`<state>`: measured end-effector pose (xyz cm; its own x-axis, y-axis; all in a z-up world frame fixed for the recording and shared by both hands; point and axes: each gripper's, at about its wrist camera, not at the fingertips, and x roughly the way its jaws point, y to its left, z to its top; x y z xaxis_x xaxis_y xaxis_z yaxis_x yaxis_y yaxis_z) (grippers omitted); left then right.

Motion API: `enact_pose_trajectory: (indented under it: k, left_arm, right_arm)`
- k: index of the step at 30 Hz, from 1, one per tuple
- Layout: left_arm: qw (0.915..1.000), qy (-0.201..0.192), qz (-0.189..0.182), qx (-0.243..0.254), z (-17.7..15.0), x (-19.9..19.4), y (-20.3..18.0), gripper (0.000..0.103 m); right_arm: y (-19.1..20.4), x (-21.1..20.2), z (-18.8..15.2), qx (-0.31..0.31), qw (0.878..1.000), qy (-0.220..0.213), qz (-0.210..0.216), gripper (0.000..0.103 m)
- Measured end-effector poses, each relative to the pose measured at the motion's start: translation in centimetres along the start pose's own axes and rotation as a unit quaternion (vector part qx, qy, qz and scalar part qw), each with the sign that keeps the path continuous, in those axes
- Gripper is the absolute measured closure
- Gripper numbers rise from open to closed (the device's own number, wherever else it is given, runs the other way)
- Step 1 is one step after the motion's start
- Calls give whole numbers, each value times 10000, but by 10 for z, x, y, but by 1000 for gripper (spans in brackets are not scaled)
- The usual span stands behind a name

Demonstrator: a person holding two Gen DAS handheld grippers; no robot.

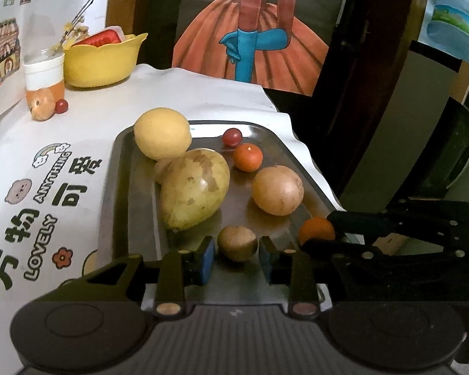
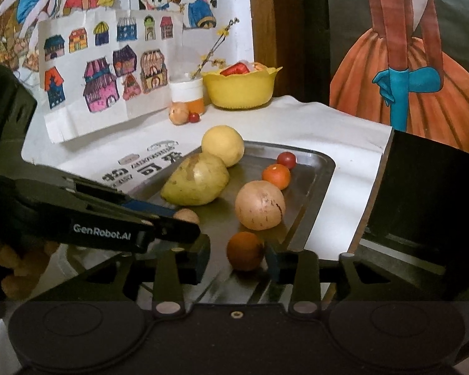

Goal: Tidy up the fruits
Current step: 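Open both tools to drop the brown fruit and orange tomato onto the tray, then move both open tools away from the tray back toward the jar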

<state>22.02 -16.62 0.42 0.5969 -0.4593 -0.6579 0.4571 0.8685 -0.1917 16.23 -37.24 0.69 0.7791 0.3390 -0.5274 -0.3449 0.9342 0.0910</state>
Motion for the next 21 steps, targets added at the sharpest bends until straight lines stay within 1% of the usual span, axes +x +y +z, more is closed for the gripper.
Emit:
enact_pose_trajectory:
  k: [1,2,3,4,5,7,9,10,11,12,13,15,16,21]
  left_arm:
    - [10000,0,3,-23,0,-2,0,60]
    - [10000,-21,11,-39,0,-5,0,51]
    - [10000,-52,21,-48,0,-7,0,43]
    - [9999,-93,28,-54,0,-11,0,42]
    - [9999,-131,29,-60,0,-15,0,40]
    - [9997,-218,24,-94,0,-26,0,32]
    - [9993,-341,59,-136,-1,-37,2,20]
    - [9990,-413,86,-159,-2,-44,2,18]
    - [9986,-484,102,-190,-3,-52,3,14]
    - [9982,-539,105,-221,-4,-58,4,10]
    - [9978,-598,104,-263,-6,-66,6,8]
    - [9969,-707,105,-336,-10,-81,8,2]
    - [9964,-752,117,-364,-12,-87,9,1]
    - [9941,-915,160,-560,-28,-119,19,1]
  right_arm:
    - [1,-2,0,15,10000,-21,-14,53]
    - [2,-5,-1,27,10000,-37,-40,51]
    - [3,-9,-1,35,10000,-54,-69,46]
    - [4,-12,-1,39,9999,-73,-93,41]
    - [6,-16,-2,40,9999,-102,-112,38]
    - [11,-26,-2,32,9998,-167,-132,28]
    - [16,-37,-3,24,9995,-260,-165,22]
    - [20,-42,-2,26,9994,-307,-179,17]
    - [23,-47,-2,34,9992,-352,-192,15]
    - [25,-52,-2,43,9990,-391,-202,10]
    - [29,-57,-2,50,9988,-433,-205,6]
    - [37,-68,-3,47,9985,-511,-190,3]
    - [41,-73,-3,44,9984,-535,-184,1]
    - [64,-93,-10,-3,9984,-535,-184,1]
